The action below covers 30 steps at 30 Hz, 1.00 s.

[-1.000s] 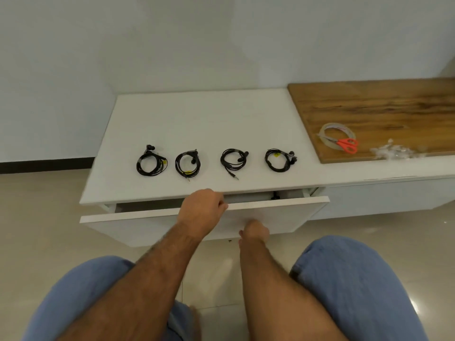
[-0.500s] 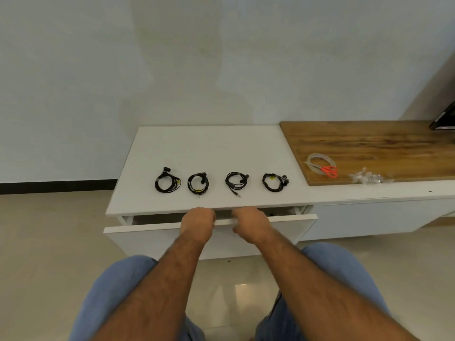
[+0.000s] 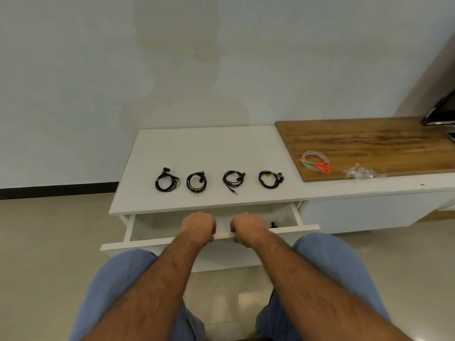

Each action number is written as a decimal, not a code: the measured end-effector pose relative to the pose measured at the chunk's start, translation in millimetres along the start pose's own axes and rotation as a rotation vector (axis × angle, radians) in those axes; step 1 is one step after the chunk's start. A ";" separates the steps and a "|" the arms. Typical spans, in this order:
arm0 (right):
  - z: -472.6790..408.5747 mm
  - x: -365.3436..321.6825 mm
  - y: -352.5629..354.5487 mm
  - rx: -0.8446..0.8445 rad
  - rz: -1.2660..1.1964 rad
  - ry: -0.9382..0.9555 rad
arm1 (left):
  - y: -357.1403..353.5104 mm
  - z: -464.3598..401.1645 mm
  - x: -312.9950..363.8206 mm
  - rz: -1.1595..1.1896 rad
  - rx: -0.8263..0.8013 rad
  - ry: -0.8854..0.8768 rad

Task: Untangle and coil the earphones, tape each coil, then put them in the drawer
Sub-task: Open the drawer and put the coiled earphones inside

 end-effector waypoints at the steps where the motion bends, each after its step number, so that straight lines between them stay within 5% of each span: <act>1: 3.1 -1.2 0.2 -0.015 0.002 0.000 | -0.1 2.6 0.6 -0.002 -0.001 -0.016; 23: 30.2 -1.0 14.9 -0.261 -0.190 -0.017 | -1.4 26.9 5.8 0.181 -0.210 -0.088; 30: -20.2 56.6 99.9 0.354 -0.274 -0.108 | 36.1 -10.6 9.3 0.329 0.342 0.108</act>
Point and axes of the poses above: each hand's wrist, its own z-axis away from the middle knuckle, its own y-axis out of the back of the hand, x = y × z, the point moved 1 cm from there along -z, towards the middle knuckle, and after that the axes turned 14 degrees about -z, right-handed, at the moved point
